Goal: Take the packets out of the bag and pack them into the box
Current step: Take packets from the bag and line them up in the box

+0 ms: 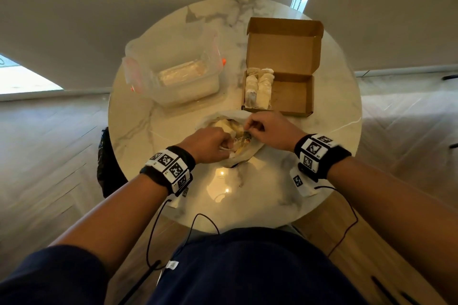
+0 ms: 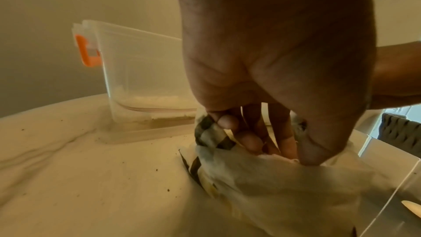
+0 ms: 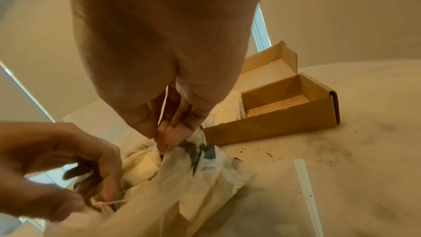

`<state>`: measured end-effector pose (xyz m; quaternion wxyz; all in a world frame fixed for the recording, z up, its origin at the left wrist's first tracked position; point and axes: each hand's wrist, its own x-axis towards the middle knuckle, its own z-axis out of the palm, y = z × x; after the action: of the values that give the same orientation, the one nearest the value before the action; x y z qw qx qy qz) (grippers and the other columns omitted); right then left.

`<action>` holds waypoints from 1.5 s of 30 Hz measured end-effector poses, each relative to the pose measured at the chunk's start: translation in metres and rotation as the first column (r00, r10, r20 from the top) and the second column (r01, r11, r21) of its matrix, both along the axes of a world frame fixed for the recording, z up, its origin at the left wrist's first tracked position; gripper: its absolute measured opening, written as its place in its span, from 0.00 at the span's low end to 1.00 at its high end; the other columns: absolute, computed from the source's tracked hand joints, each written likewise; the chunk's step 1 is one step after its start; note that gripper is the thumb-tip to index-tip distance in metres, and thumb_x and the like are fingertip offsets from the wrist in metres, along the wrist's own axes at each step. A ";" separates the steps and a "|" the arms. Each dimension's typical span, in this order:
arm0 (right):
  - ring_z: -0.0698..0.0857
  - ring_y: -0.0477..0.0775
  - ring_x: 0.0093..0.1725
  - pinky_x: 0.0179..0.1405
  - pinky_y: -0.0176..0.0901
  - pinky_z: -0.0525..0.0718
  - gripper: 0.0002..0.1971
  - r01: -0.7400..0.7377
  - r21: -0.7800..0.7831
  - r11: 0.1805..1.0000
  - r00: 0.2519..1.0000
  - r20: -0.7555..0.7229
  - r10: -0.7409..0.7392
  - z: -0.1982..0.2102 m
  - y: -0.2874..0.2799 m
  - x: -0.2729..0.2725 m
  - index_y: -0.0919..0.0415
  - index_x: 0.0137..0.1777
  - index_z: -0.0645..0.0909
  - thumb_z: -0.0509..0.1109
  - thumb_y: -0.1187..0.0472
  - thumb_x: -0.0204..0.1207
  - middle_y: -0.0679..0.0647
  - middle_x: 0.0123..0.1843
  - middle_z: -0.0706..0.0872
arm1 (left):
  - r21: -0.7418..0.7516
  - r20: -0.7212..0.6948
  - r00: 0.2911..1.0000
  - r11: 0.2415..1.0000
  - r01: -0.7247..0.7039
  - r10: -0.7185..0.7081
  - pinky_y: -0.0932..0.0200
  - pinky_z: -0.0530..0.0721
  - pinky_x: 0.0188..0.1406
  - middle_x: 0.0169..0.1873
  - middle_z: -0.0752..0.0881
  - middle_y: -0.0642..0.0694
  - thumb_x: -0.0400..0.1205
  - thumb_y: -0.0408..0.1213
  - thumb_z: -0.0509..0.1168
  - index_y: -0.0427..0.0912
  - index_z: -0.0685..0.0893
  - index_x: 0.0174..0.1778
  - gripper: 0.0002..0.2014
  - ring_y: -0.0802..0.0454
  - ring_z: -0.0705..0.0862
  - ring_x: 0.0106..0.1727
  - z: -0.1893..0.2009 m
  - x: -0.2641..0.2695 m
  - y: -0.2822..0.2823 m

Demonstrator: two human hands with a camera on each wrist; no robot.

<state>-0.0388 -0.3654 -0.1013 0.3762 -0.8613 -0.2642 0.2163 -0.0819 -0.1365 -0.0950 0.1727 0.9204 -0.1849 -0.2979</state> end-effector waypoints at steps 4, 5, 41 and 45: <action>0.83 0.37 0.46 0.48 0.24 0.78 0.07 -0.012 -0.039 0.999 1.000 -0.010 0.012 -0.002 0.000 -0.006 0.54 0.53 0.88 0.71 0.65 0.80 0.43 0.49 0.86 | 0.013 0.026 1.000 1.000 0.007 -0.008 0.58 0.73 0.45 0.47 0.79 0.54 0.77 0.47 0.70 0.52 0.86 0.60 0.15 0.55 0.76 0.47 0.001 -0.008 0.005; 0.83 0.38 0.47 0.49 0.26 0.79 0.07 -0.014 -0.050 0.999 1.000 -0.011 0.014 -0.002 0.000 -0.006 0.53 0.53 0.87 0.70 0.64 0.81 0.43 0.49 0.86 | 0.015 0.028 1.000 1.000 0.007 -0.007 0.57 0.75 0.46 0.48 0.81 0.52 0.77 0.47 0.70 0.52 0.86 0.59 0.15 0.54 0.78 0.47 0.001 -0.009 0.006; 0.76 0.42 0.41 0.37 0.26 0.74 0.16 0.015 -0.076 0.997 0.996 -0.084 -0.021 0.010 0.015 -0.008 0.54 0.55 0.79 0.81 0.59 0.71 0.42 0.50 0.73 | -0.334 0.338 0.933 0.942 -0.008 0.128 0.61 0.76 0.44 0.45 0.87 0.53 0.86 0.46 0.66 0.46 0.88 0.55 0.10 0.59 0.78 0.43 0.016 0.006 0.005; 0.76 0.39 0.41 0.38 0.25 0.72 0.09 0.008 -0.057 0.998 1.000 0.020 -0.007 0.010 0.016 -0.009 0.59 0.52 0.83 0.75 0.54 0.79 0.47 0.46 0.79 | -0.335 0.319 0.938 0.942 -0.026 0.139 0.66 0.73 0.42 0.45 0.87 0.53 0.86 0.49 0.65 0.46 0.87 0.56 0.12 0.58 0.80 0.43 0.014 0.009 0.002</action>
<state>-0.0475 -0.3496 -0.0911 0.3495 -0.8748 -0.2585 0.2141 -0.0727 -0.1341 -0.0815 0.3004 0.9236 -0.2193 -0.0935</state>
